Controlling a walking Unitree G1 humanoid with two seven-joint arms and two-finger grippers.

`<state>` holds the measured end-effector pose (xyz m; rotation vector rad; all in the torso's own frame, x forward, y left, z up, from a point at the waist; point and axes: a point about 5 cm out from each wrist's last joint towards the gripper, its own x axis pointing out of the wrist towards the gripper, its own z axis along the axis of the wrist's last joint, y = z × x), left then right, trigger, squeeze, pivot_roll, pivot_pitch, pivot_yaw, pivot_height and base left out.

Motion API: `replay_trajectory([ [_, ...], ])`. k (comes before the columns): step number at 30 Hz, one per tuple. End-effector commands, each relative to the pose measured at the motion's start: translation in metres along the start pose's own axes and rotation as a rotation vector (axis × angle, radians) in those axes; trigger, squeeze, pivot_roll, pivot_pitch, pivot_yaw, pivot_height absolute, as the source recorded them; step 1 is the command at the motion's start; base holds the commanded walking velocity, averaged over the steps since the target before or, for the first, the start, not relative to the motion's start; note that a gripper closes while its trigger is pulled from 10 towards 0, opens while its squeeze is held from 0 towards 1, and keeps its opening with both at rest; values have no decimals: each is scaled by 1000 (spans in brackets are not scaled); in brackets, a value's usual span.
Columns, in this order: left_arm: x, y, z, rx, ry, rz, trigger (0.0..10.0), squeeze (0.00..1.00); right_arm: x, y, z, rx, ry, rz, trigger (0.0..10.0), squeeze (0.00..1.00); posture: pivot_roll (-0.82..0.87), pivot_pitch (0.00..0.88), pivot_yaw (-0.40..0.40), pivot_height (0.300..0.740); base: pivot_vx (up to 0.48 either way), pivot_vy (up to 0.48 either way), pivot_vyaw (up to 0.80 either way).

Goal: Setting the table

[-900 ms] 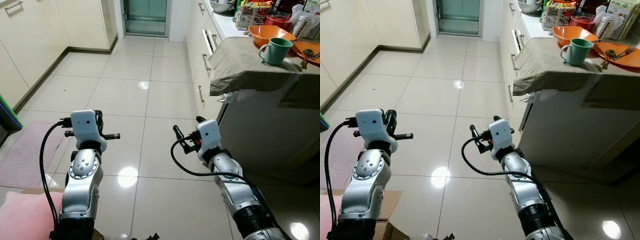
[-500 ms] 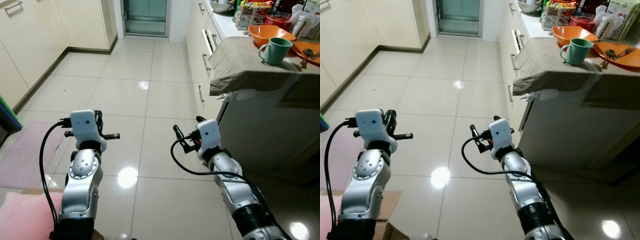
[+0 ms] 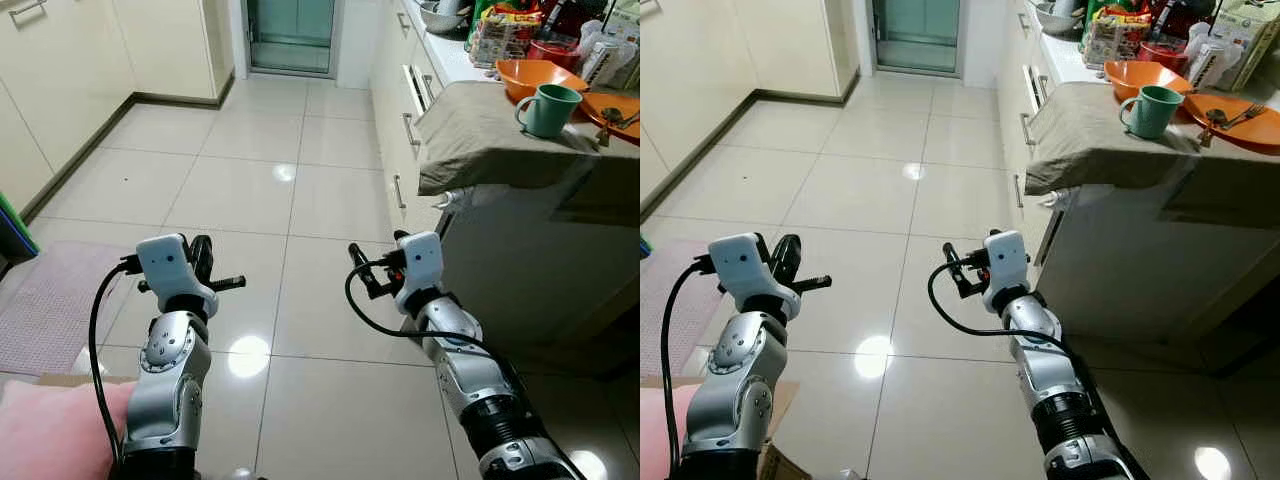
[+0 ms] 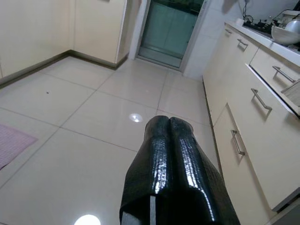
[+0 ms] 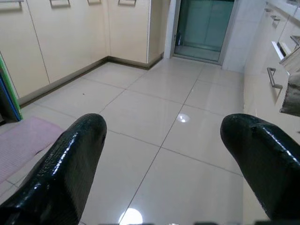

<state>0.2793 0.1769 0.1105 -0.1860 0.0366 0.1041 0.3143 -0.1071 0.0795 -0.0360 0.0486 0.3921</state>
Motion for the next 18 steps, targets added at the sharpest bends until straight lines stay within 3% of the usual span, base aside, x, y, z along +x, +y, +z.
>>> replay_trajectory([
  [1, 3, -2, 6, -8, -23, -24, 10000, 0, 4, -3, 5, 9, -19, -6, 10000, 0, 27, 0, -36, 740, 0, 0, 0],
  [18, 6, -6, 9, 12, -32, -57, 10000, 0, 3, -4, 6, 7, -40, -22, 10000, 0, 5, 0, -10, 740, 0, -480, 0],
])
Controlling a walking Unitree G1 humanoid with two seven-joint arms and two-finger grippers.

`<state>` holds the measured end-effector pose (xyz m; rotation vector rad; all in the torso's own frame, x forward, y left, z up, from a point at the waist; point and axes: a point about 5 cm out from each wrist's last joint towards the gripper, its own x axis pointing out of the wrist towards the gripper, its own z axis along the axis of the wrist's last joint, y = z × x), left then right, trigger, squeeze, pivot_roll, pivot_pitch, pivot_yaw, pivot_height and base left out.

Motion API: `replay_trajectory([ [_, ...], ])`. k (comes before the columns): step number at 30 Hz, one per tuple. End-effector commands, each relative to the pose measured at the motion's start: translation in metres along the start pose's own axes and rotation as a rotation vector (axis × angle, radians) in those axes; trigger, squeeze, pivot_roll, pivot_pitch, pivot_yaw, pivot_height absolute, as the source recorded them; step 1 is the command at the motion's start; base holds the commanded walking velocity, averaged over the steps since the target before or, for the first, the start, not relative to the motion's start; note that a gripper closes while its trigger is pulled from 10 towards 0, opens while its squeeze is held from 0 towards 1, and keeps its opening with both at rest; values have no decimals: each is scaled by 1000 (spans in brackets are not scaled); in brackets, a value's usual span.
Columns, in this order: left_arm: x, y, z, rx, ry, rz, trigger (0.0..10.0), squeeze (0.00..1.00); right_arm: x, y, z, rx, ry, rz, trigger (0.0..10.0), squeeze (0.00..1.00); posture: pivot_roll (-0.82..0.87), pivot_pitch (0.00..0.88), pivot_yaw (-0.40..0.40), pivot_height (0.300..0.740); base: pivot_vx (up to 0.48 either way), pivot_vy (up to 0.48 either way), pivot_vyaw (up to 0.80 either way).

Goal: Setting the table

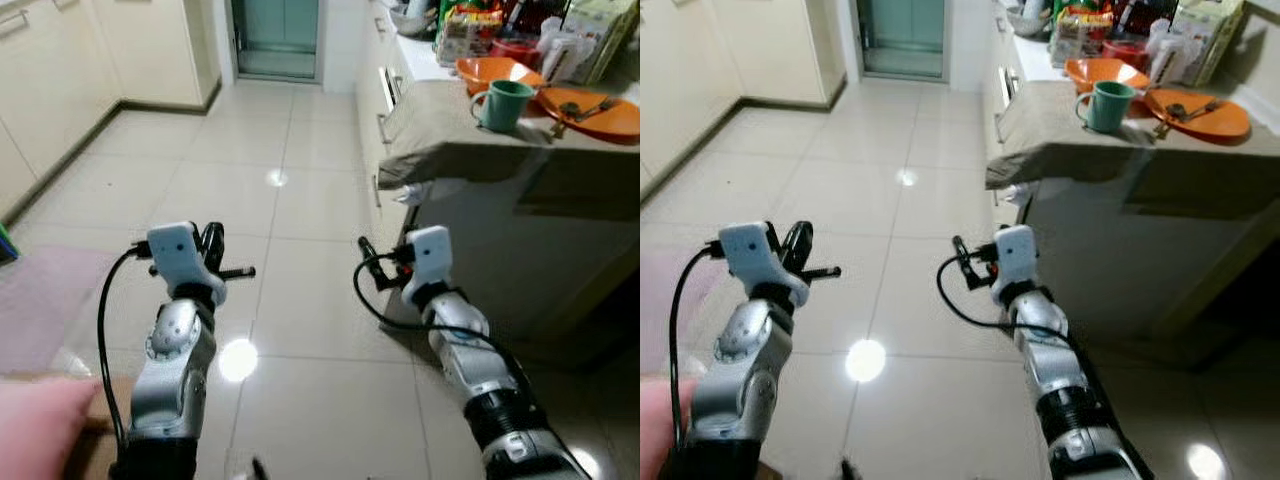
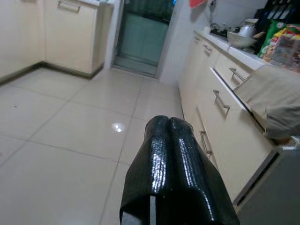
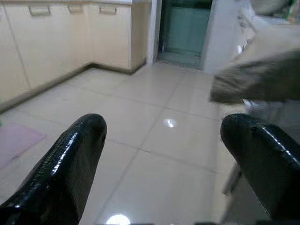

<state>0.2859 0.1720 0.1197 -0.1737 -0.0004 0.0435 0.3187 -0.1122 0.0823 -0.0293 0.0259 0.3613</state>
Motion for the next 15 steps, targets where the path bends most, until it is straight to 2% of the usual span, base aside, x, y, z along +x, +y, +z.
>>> replay_trajectory([
  [1, 0, 2, 0, 1, -2, 9, 10000, 0, 1, 3, 2, 4, -16, 8, 10000, 0, 3, 0, -9, 740, 0, -480, 0],
  [8, 3, 2, 7, 28, -40, 18, 10000, 0, -1, 3, 1, 1, -16, 6, 10000, 0, -3, 0, -1, 740, 0, -464, 0],
  [15, 3, -1, 5, 30, -28, -3, 10000, 0, -3, 4, 0, -9, -18, 10, 10000, 0, -12, 0, 1, 740, 0, -455, 0],
])
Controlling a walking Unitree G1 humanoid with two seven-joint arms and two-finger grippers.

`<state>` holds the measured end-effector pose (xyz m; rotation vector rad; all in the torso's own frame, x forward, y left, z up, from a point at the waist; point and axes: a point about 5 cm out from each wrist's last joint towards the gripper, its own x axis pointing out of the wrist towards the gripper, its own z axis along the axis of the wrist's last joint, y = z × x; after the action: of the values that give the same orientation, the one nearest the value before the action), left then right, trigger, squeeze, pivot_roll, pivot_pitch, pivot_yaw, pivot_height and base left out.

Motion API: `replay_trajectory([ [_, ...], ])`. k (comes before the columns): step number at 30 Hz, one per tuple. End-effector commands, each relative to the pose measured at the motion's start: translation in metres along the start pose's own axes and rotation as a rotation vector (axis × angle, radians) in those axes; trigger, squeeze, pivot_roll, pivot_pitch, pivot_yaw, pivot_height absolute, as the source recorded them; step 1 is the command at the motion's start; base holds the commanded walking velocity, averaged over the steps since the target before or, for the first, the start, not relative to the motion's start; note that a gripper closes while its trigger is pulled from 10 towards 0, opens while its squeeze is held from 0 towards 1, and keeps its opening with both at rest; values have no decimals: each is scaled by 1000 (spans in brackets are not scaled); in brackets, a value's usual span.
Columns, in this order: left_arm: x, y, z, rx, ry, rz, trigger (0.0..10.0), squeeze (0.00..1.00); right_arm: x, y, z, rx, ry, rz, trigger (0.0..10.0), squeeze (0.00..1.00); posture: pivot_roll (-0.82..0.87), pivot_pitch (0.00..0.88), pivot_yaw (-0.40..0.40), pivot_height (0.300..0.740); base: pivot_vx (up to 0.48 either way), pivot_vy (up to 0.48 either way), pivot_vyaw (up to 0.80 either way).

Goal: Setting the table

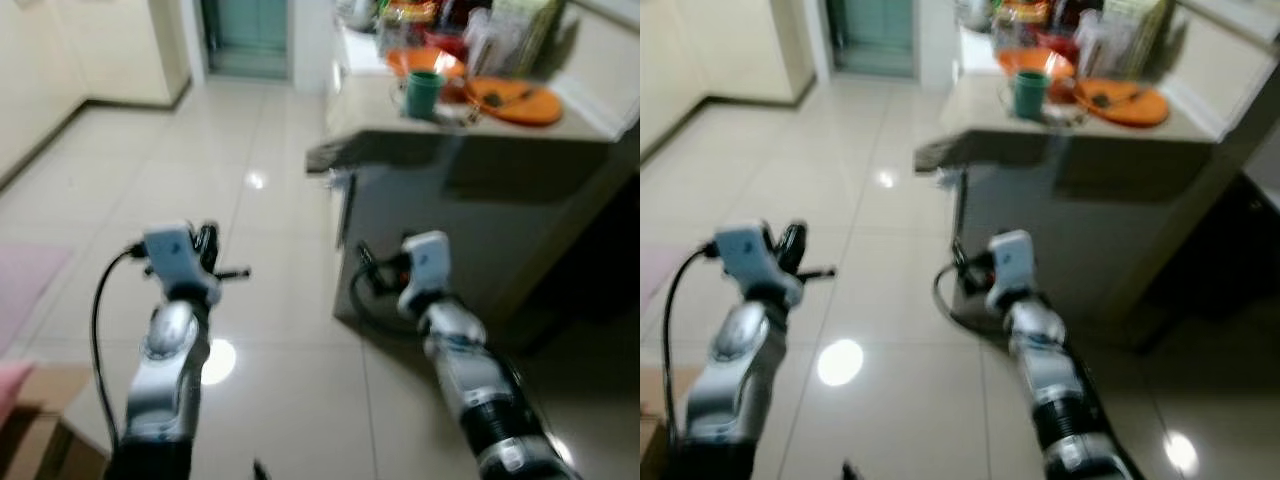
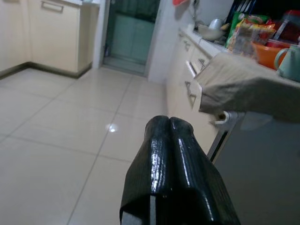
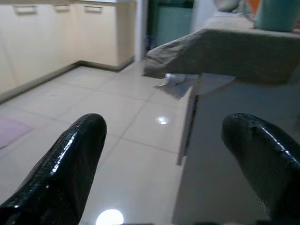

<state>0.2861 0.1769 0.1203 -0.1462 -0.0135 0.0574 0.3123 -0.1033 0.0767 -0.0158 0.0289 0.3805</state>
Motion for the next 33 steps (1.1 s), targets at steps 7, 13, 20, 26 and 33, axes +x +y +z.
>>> replay_trajectory([
  [7, 5, -15, -3, 29, 35, -55, 10000, 1000, -3, -8, 3, -30, -10, -17, 10000, 0, -16, 0, 1, 740, 0, -130, 0],
  [13, 3, -18, -7, 14, 46, -72, 10000, 1000, -3, -9, 3, -33, -7, -22, 10000, 0, -21, 0, 1, 740, 0, 0, 0],
  [20, 3, -19, -8, 23, 53, -74, 10000, 1000, -4, -10, 2, -35, -1, -23, 10000, 0, -20, 0, 1, 740, 0, 0, 0],
  [26, 3, -19, -9, 42, 66, -76, 10000, 1000, -4, -9, 2, -33, 0, -24, 10000, 0, -17, 0, 2, 740, 0, 0, 0],
  [33, 2, -20, -8, 20, 56, -89, 10000, 1000, -4, -9, 3, -34, -2, -27, 10000, 0, -18, 0, 6, 740, 0, 0, 0],
])
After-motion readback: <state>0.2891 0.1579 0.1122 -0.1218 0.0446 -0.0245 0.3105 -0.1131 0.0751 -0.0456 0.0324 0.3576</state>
